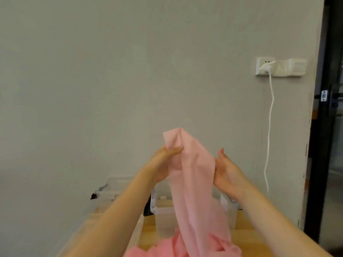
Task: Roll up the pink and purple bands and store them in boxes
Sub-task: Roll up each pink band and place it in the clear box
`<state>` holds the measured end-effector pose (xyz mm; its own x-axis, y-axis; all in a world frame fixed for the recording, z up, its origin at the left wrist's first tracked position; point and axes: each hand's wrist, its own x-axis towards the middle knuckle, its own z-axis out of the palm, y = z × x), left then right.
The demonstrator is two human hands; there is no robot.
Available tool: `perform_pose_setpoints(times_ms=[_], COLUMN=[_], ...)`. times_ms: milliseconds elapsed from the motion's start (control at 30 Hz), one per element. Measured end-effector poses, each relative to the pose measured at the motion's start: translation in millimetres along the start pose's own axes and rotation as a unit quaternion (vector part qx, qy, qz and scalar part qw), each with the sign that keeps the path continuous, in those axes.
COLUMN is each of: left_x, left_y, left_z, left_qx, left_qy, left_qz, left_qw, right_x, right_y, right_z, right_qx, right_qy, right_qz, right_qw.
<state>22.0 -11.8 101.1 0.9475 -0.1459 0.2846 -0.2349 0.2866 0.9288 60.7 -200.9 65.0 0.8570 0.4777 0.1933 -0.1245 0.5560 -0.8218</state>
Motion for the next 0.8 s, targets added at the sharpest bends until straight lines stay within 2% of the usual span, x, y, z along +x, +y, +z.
perform_pose_setpoints(times_ms=[133, 233, 267, 367, 433, 500, 567, 633, 733, 800], left_x=[-9.4, -11.9, -12.2, -15.4, -20.7, -26.6, -33.2, -42.6, -53.9, -55.0], left_y=[-27.3, -36.5, -38.4, -46.0, -56.4, -71.6, -89.6, -112.4, -137.4, -142.5], left_z=[-6.5, -8.9, -10.3, -17.5, -24.4, -27.9, -22.7, -11.1, 5.6, 17.4], left_qx=[0.03, 0.031, 0.033, 0.025, -0.003, -0.06, -0.167, -0.206, -0.167, -0.101], left_qy=[-0.023, -0.007, 0.011, 0.076, 0.077, 0.064, 0.061, 0.044, -0.012, -0.033], left_qz=[-0.046, -0.061, -0.067, -0.09, -0.1, -0.098, -0.103, -0.11, -0.097, -0.069], left_qw=[0.998, 0.998, 0.997, 0.993, 0.992, 0.991, 0.979, 0.971, 0.981, 0.992], right_x=[-22.5, -35.6, -36.3, -27.1, -19.8, -14.9, -10.5, -8.6, -7.1, -5.7], right_y=[63.0, 75.8, 73.0, 55.2, 42.3, 31.7, 25.2, 19.9, 11.9, 8.0], right_z=[-27.5, -27.0, -23.9, -15.8, -11.8, -8.0, -3.7, 1.8, 4.6, 2.6], right_qx=[-0.023, -0.062, -0.079, -0.122, -0.127, -0.142, -0.163, -0.177, -0.2, -0.219], right_qy=[0.005, -0.042, -0.039, 0.05, 0.107, 0.128, 0.121, 0.108, 0.074, 0.044], right_qz=[0.08, 0.131, 0.124, 0.03, -0.046, -0.101, -0.125, -0.123, -0.109, -0.091], right_qw=[0.997, 0.989, 0.988, 0.991, 0.985, 0.976, 0.971, 0.97, 0.971, 0.97])
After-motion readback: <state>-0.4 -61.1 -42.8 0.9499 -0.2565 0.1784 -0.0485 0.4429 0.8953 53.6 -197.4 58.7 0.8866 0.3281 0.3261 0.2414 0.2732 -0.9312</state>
